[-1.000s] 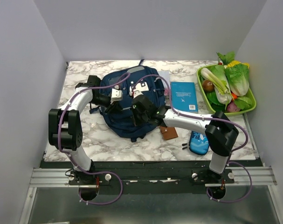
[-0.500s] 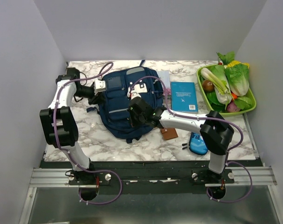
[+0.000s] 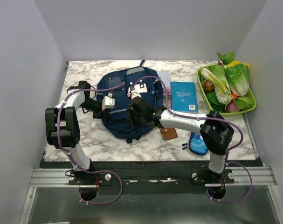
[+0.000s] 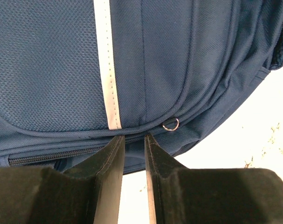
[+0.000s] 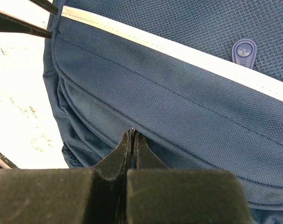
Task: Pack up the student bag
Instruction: Unzip the student bag at the center of the board, then pick up the personal item from the center of the board.
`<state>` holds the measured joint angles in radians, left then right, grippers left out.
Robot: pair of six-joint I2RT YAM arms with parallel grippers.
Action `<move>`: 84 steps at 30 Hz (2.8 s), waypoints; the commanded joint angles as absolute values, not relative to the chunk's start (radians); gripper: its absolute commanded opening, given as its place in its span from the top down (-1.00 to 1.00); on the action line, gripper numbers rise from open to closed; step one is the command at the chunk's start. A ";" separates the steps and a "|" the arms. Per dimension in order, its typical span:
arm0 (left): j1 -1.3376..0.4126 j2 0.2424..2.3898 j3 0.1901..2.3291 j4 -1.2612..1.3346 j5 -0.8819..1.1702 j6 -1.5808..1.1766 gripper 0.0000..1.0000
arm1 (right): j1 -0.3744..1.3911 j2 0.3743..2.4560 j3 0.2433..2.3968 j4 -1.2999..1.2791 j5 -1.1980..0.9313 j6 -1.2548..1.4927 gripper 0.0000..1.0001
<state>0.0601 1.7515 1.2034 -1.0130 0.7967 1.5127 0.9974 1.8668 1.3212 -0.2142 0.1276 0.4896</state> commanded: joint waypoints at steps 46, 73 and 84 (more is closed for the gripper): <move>0.038 1.706 1.542 -1.255 1.092 1.359 0.28 | 0.915 1.538 1.071 0.002 -0.077 0.456 -0.80; -0.466 1.661 1.241 -0.505 0.548 0.960 0.10 | 0.479 1.275 0.563 -0.155 -0.070 0.644 -0.80; -0.476 1.717 1.195 -0.411 0.462 0.985 0.25 | 0.479 1.367 0.470 0.038 -0.291 0.796 -0.57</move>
